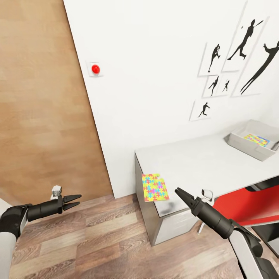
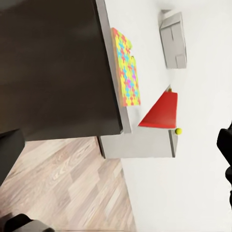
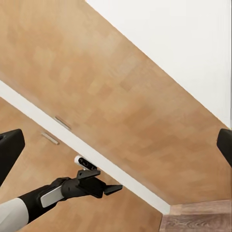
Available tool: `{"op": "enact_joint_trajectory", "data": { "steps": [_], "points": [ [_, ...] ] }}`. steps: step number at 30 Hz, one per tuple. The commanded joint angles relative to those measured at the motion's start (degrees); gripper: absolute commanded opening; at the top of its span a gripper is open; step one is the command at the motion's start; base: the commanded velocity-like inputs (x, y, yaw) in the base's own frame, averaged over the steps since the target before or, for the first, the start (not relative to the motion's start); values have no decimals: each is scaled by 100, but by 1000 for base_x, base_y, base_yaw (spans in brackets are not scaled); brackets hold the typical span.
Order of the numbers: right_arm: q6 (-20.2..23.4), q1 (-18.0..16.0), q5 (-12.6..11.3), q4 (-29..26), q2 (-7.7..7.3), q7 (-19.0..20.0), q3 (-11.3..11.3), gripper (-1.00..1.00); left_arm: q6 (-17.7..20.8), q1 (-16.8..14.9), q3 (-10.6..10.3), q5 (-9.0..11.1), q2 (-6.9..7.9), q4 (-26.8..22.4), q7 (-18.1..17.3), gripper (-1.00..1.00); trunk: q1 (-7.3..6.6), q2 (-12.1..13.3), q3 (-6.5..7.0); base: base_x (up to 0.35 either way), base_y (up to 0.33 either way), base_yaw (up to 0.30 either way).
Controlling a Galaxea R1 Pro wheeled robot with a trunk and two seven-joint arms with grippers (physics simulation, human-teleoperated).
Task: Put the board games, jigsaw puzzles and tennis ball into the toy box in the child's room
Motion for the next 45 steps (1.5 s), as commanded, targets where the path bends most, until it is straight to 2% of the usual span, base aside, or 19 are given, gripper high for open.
{"op": "enact_joint_trajectory", "data": {
  "steps": [1,5,16,17,23,28,35,38,45],
  "points": [
    [77,-4,-38,0,-1,1,-36,100,62,-8,10,-63,-19,-2,-11,100,3,-12,-20,0,0,0],
    [204,-4,-49,-3,-2,5,-164,100,66,-15,-81,-63,-95,2,117,100,3,-12,-57,0,0,0],
    [492,1,-80,-14,-8,43,-518,100,225,-95,-166,-44,-452,1,470,100,3,-12,-161,0,0,0],
    [512,2,-83,-16,-9,46,-744,100,277,-102,-167,-43,-669,0,1188,100,3,-12,-170,0,0,0],
    [654,4,-91,-29,-20,58,-798,100,427,-165,-176,-41,-895,-15,1656,100,3,-12,-227,0,0,0],
    [701,4,-96,-32,-60,70,-854,100,453,-414,-175,-40,-1071,-19,2030,100,3,-12,-274,0,0,0],
    [724,4,-100,-39,-89,336,-1022,100,397,-619,-174,-40,-1258,-20,2597,100,3,-12,-340,0,0,0],
    [728,4,-97,-40,-94,507,-1086,100,298,-647,-174,-40,-1327,-20,2757,100,3,-12,-368,0,0,0],
    [724,4,-95,-46,-96,758,-1160,100,-231,-671,-175,-40,-1431,-4,3014,100,3,-12,-434,0,0,0]
  ]
}}
